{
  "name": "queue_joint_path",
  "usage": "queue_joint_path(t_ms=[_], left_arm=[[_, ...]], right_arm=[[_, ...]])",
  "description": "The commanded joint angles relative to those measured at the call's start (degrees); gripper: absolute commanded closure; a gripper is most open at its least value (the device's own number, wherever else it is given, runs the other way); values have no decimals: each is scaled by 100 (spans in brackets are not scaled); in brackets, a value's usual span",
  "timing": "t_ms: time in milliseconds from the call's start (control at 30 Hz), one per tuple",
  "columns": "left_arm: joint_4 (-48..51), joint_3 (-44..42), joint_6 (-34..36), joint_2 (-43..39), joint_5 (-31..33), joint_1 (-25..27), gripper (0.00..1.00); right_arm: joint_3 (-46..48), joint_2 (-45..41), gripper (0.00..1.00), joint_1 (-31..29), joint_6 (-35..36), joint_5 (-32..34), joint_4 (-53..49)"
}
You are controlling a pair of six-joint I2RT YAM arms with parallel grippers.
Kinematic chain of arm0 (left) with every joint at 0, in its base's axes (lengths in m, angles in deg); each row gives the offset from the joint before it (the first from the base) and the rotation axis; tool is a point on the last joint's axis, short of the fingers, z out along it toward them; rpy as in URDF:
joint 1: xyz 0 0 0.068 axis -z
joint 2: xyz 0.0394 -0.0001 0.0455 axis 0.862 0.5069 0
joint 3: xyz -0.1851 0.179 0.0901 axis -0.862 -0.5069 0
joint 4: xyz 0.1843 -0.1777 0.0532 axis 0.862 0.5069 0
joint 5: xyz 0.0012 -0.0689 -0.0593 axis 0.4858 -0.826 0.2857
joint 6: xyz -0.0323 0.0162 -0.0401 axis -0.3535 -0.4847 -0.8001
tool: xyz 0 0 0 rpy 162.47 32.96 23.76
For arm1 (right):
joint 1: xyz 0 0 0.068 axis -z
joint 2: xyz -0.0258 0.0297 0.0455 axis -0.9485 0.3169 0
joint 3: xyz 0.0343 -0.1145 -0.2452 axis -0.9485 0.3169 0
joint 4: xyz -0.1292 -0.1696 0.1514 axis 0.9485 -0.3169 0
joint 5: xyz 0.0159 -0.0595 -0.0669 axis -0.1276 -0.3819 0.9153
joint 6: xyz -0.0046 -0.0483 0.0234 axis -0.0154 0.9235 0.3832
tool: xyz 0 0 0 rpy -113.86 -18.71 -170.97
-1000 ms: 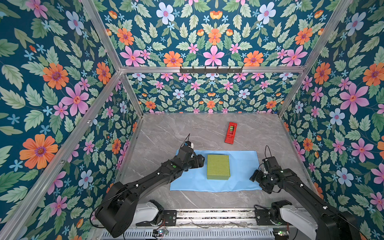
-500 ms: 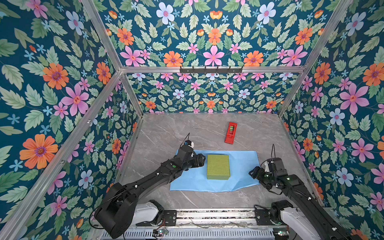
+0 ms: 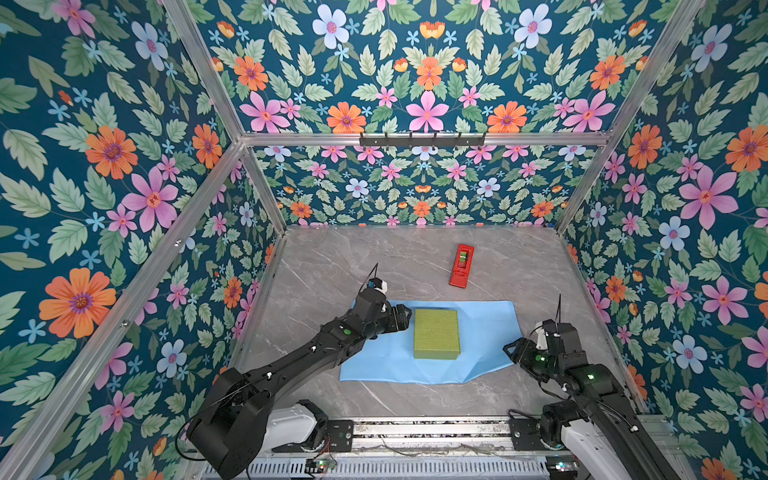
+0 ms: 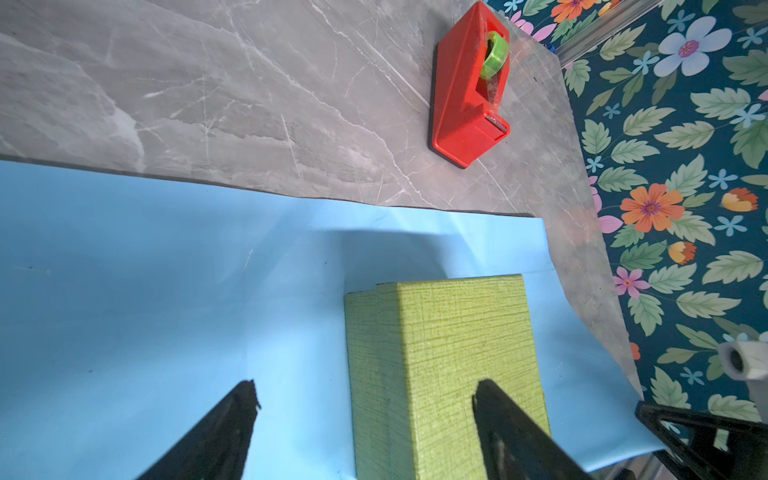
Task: Wrap the gift box in paper
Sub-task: 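Lift the paper edge with the right gripper and fold it over the box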
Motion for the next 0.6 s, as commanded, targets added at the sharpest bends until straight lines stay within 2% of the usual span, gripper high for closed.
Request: queue_joint_path(t_ms=[0,100,300,433,567], left_arm=[[-16,-35,-19,-64,-10,2,16],[-25,-78,-57,-112,-23,2,16],[-34,-98,-148,-140,-121,11,16],[-69,-65,-302,-122,-360,14,16],[-130,19,-541,-174,-655,61,16]], right_arm=[[24,-16,53,-5,-109,264,-167],[10,87,68,-5,-105,395,-189],[-109,183,91,-5,266,224,58],[-131,150,100,-46,333,-9,287],[-323,256,100,-432,414,70,457]])
